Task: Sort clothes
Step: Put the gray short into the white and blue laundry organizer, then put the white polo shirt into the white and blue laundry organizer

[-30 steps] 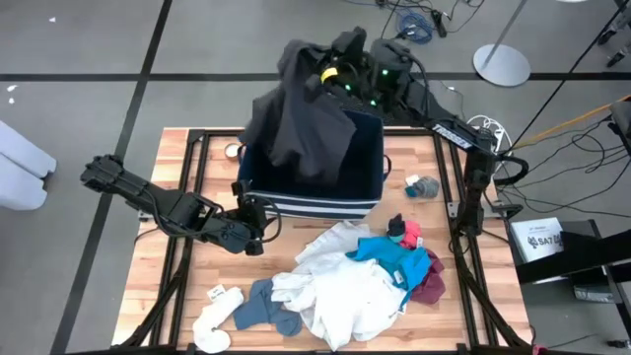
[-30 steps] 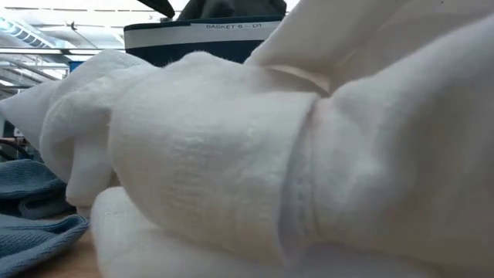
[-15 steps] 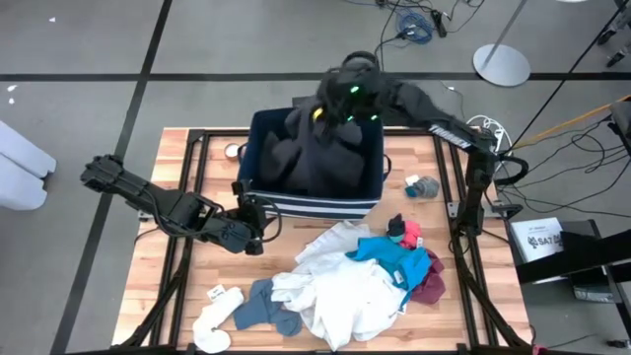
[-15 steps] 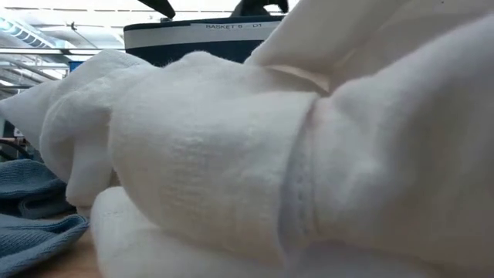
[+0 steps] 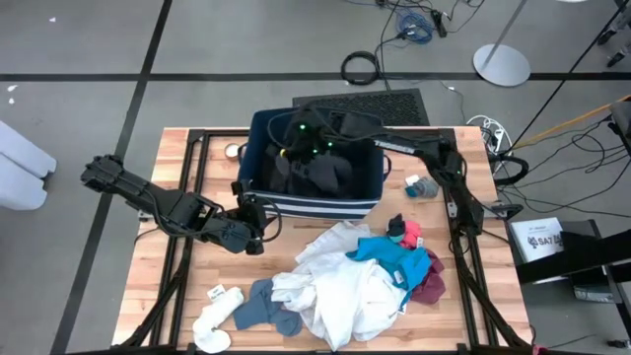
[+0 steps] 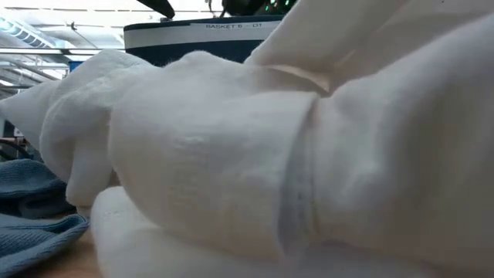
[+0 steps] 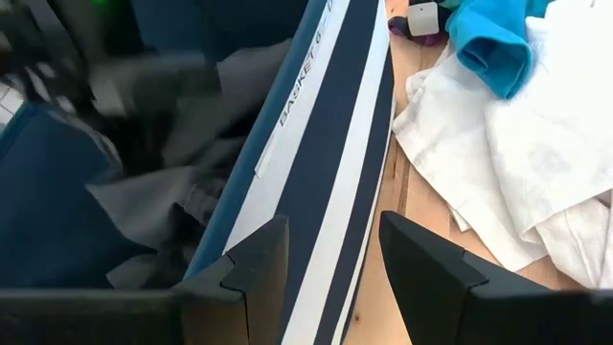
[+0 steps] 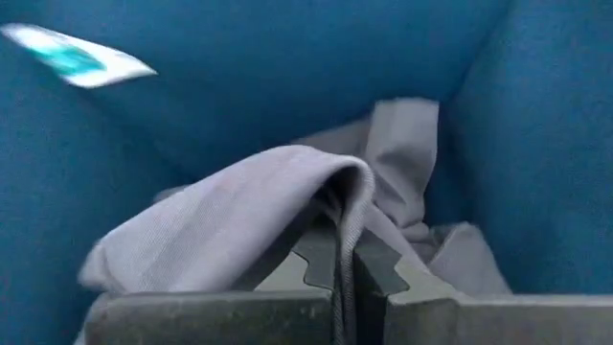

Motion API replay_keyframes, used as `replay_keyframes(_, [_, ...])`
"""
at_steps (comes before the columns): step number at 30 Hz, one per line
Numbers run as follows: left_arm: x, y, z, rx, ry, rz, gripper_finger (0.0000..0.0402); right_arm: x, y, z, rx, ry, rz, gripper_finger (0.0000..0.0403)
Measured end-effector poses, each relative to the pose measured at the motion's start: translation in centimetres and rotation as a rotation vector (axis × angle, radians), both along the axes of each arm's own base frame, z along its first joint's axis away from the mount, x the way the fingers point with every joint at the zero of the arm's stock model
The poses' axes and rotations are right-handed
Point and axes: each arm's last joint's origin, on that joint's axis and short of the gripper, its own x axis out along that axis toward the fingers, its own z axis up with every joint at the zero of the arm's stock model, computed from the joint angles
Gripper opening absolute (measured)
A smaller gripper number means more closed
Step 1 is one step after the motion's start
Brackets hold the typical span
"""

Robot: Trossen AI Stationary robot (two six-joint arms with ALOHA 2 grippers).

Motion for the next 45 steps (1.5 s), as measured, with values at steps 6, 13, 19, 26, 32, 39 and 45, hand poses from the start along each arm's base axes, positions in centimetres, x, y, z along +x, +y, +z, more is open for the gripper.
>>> replay_keyframes(6, [0.0, 0.0, 0.0, 0.000, 0.001, 0.000, 0.0176, 0.7, -1.1, -3.6, 0.084, 0.100, -0.075, 0.0004])
replay_keyframes(13, [0.0, 0.0, 0.0, 0.003, 0.003, -0.004, 0.0176, -0.4, -1.7, -3.9, 0.123, 0.191, -0.103, 0.0065])
replay_keyframes(19, [0.0, 0.0, 0.0, 0.015, 0.010, -0.015, 0.0176, -1.2, -1.1, -0.5, 0.161, 0.174, -0.155, 0.0161])
replay_keyframes(26, [0.0, 0.0, 0.0, 0.016, 0.010, -0.017, 0.0176, -2.9, 0.1, 6.5, 0.143, 0.013, -0.163, 0.0238])
replay_keyframes(32, [0.0, 0.0, 0.0, 0.016, 0.011, -0.018, 0.0176, -6.4, 1.5, 12.2, 0.131, -0.148, -0.173, 0.0261])
replay_keyframes(39, [0.0, 0.0, 0.0, 0.015, 0.010, -0.017, 0.0176, -11.8, 5.3, 17.5, 0.213, -0.225, -0.117, 0.0263])
replay_keyframes(45, [0.0, -0.1, 0.0, -0.008, 0.002, -0.007, 0.0176, -15.4, 11.8, 18.5, 0.286, -0.068, -0.002, 0.0263])
